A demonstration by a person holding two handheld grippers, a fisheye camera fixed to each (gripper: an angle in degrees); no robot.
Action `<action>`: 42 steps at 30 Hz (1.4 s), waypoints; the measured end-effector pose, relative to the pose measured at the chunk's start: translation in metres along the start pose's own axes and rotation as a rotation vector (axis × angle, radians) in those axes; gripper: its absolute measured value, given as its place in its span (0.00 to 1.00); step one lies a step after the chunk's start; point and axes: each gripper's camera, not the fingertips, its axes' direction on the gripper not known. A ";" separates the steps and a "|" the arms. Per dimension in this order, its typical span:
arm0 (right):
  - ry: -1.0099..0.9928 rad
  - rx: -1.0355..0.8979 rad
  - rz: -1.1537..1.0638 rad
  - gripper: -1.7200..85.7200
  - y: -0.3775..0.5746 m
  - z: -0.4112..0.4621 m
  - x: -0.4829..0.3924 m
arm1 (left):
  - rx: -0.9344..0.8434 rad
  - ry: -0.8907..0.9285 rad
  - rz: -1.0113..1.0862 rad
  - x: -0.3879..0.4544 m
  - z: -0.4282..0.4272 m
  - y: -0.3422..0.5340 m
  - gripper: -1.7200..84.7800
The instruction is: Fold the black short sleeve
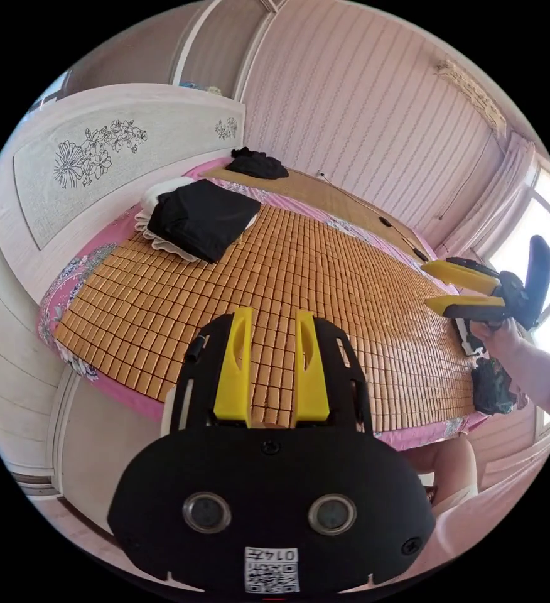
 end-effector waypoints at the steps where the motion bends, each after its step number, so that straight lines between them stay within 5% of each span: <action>1: -0.018 -0.004 0.019 0.18 -0.018 0.028 0.014 | 0.006 0.003 -0.056 -0.027 0.009 -0.018 0.14; 13: -0.296 -0.152 0.363 0.12 -0.162 0.301 0.126 | 0.083 0.084 -0.476 -0.210 0.114 -0.145 0.16; 16: -0.306 -0.165 0.406 0.07 -0.176 0.322 0.138 | -0.013 0.112 -0.425 -0.219 0.131 -0.161 0.10; 21: -0.376 -0.048 0.337 0.03 -0.162 0.292 0.155 | 0.133 0.181 -0.382 -0.209 0.083 -0.149 0.02; 25: -0.330 0.061 0.277 0.02 -0.125 0.217 0.162 | 0.194 0.210 -0.116 -0.135 0.026 -0.133 0.01; 29: -0.259 0.030 0.261 0.02 -0.050 0.147 0.145 | 0.068 0.307 0.142 -0.013 0.002 -0.064 0.01; 35: -0.149 -0.262 0.406 0.01 0.146 0.079 0.073 | -0.315 0.334 0.328 0.142 0.050 0.097 0.01; 42: -0.070 -0.387 0.552 0.01 0.250 0.027 0.006 | -0.436 0.333 0.467 0.236 0.048 0.176 0.01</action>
